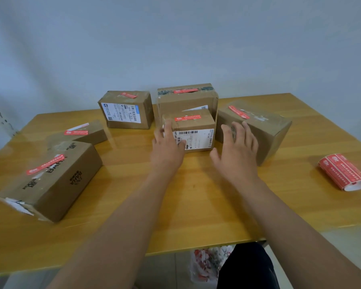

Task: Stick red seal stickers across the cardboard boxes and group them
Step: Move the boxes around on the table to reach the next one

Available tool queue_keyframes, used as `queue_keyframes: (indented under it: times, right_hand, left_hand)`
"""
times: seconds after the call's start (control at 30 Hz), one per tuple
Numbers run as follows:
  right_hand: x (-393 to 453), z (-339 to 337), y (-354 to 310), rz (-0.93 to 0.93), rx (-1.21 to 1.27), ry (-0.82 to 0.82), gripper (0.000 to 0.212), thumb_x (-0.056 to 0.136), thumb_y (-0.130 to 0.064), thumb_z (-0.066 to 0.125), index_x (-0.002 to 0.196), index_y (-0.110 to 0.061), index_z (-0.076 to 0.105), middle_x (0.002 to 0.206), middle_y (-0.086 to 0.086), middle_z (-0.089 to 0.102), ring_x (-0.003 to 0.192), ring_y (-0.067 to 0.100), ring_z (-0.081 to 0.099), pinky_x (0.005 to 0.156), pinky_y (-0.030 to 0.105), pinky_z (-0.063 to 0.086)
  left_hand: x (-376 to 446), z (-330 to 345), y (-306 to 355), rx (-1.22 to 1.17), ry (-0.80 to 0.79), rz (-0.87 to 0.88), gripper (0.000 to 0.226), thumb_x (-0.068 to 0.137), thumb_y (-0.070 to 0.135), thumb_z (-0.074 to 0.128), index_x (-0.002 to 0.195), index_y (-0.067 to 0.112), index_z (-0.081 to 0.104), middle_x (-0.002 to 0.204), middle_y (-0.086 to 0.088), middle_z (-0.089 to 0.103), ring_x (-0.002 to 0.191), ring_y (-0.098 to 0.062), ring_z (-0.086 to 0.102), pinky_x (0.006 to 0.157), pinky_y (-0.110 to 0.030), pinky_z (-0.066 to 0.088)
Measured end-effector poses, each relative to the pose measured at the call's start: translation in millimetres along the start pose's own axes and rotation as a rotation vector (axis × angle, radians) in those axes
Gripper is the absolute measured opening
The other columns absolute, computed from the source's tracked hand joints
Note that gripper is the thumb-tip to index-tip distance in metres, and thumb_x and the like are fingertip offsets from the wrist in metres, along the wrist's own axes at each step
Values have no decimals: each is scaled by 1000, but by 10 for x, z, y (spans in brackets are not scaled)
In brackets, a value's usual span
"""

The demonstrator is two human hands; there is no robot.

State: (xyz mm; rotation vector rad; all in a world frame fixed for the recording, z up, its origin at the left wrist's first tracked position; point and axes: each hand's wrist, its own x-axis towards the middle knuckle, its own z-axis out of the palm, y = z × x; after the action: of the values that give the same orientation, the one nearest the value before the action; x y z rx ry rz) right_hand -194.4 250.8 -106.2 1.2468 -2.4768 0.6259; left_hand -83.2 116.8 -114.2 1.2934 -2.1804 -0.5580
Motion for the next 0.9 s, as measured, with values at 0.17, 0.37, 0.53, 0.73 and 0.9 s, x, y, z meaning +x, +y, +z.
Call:
queue_keyframes:
  times: [0.17,0.37,0.53,0.73,0.9]
  right_hand:
    - [69,-47,21,-11,-18,-31,61,91,-38,49,145,-13,36,158,14,24,150,32,3,119,50,7]
    - [202,-117,115,127,-135,-85,75,89,-46,48,151,-15,18,162,18,8,149,38,-5,119,57,0]
    - [153,-178,117,163,-279,-85,78,89,-42,54,152,-10,20,154,14,25,145,38,14,113,66,0]
    - [31,-333,199,177,-289,-45,50,86,-24,60,134,-17,47,149,21,30,143,46,14,113,69,0]
    - [-45,-450,265,197,-258,-111,56,89,-23,57,139,-28,34,160,13,9,146,46,-3,107,74,6]
  left_hand:
    - [22,20,4,-72,-13,-14,89,91,32,63,154,35,0,151,-9,25,132,-32,37,98,-46,43]
    - [-115,-17,50,-3,129,61,89,88,34,61,155,23,3,157,-11,13,142,-31,19,113,-44,26]
    - [-275,-28,262,-42,281,229,69,84,22,60,147,17,32,148,-13,31,136,-31,30,108,-43,30]
    - [-433,-42,522,-142,204,416,55,83,15,59,136,12,45,136,-10,44,126,-24,39,102,-38,38]
    - [-489,67,724,-314,-109,355,60,88,19,57,144,21,36,143,-1,41,126,-19,43,97,-34,43]
